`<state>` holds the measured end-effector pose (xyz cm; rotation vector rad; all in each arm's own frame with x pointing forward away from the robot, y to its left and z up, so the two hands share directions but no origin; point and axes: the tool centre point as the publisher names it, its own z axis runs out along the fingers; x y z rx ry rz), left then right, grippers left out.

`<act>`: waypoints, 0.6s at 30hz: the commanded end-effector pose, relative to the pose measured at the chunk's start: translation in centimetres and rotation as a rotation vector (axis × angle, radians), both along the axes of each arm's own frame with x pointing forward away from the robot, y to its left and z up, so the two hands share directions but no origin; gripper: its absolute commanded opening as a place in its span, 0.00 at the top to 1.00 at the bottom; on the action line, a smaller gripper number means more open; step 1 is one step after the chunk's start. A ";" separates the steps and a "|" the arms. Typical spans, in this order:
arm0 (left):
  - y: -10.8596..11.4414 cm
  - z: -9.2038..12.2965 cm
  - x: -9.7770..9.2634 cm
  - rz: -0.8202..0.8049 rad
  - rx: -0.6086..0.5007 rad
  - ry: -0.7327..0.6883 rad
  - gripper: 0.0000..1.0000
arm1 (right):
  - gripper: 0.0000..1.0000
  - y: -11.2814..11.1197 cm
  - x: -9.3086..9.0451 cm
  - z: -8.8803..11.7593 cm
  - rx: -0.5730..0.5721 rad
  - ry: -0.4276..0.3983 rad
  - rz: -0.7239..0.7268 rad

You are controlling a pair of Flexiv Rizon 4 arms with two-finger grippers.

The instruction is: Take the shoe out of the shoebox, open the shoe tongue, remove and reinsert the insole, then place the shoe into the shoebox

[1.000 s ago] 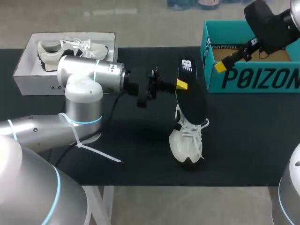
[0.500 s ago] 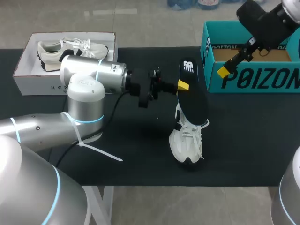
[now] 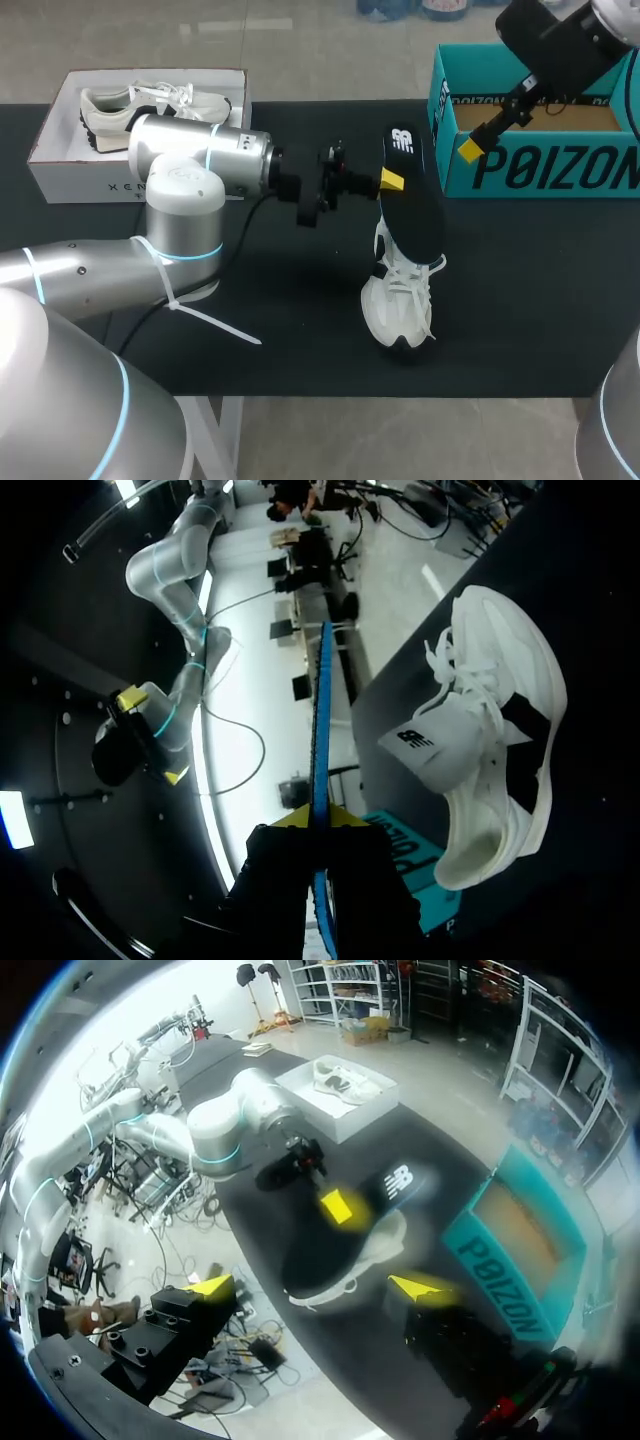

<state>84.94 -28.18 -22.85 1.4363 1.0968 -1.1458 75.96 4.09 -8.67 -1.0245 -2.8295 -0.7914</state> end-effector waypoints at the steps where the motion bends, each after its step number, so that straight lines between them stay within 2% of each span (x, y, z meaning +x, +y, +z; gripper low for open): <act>1: -0.1 0.0 -0.1 0.002 0.002 -0.002 1.00 | 0.00 0.1 0.1 -0.1 -0.001 0.000 -0.001; 7: -0.1 0.0 -0.1 0.002 0.002 -0.002 1.00 | 0.00 0.1 0.1 -0.1 -0.001 0.000 -0.001; 15: -1.3 0.2 0.4 0.029 -0.036 0.608 1.00 | 0.00 0.1 0.1 -0.1 -0.001 0.000 -0.001; 18: -1.4 0.7 0.3 0.034 -0.045 0.774 1.00 | 0.00 0.1 0.1 -0.1 -0.001 0.000 -0.001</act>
